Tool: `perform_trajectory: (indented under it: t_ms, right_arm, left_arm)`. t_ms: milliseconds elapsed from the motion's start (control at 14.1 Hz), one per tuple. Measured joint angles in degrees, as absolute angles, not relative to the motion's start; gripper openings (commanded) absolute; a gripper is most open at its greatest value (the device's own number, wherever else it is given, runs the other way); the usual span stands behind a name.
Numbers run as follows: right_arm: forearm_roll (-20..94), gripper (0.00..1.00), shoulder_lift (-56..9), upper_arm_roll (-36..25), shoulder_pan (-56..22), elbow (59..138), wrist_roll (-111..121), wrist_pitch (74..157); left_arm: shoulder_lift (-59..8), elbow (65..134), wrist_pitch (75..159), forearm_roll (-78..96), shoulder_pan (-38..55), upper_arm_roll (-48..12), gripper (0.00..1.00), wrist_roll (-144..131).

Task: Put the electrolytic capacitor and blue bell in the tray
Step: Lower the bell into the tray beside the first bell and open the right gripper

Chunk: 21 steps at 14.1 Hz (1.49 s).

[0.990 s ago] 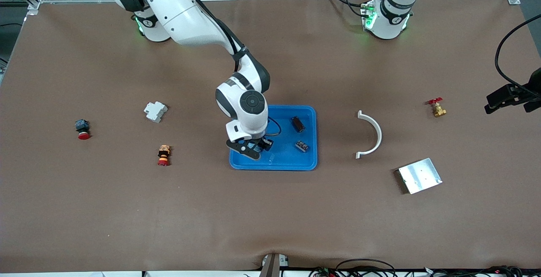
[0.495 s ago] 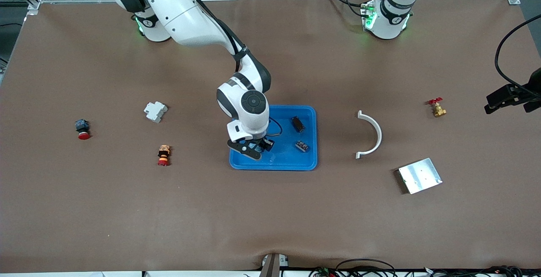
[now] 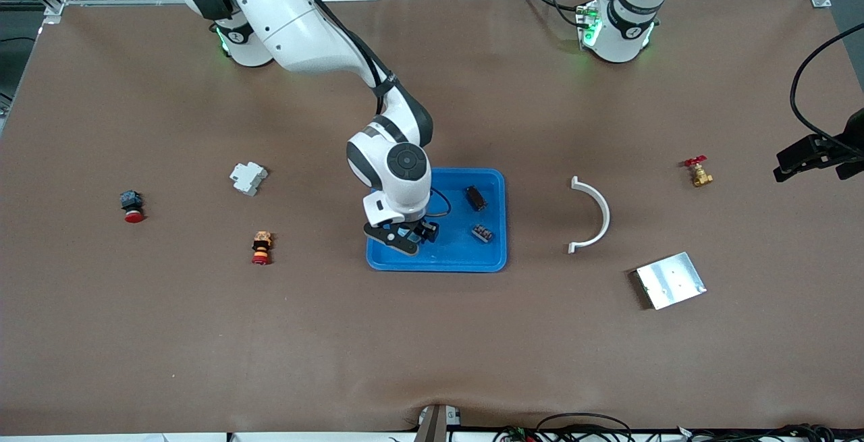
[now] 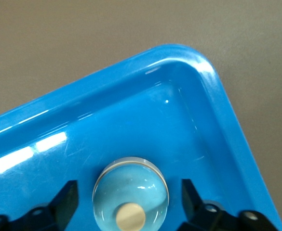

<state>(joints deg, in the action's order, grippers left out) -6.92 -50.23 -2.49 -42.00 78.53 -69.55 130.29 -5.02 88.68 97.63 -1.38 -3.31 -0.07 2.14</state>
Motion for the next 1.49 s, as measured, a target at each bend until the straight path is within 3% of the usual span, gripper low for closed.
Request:
perform_trajectory:
  t_ms: [354, 849, 1485]
  right_arm:
    - [-7.52, 1.0, -50.23, -2.53, -42.07, 77.2, -69.54, 129.92]
    - [-7.54, 1.0, -49.68, -3.19, -41.22, 71.86, -65.4, 120.65]
    - [-7.42, 1.0, -45.12, -3.3, -34.86, 70.93, -47.39, 112.28]
  left_arm:
    - [-5.02, 88.69, 97.63, -1.38, -3.31, -0.07, 1.0, 2.14]
    - [-5.1, 88.69, 97.62, -1.38, -3.31, -0.07, 1.0, 2.14]
    - [-5.21, 88.69, 97.63, -1.38, -3.31, -0.07, 1.0, 2.14]
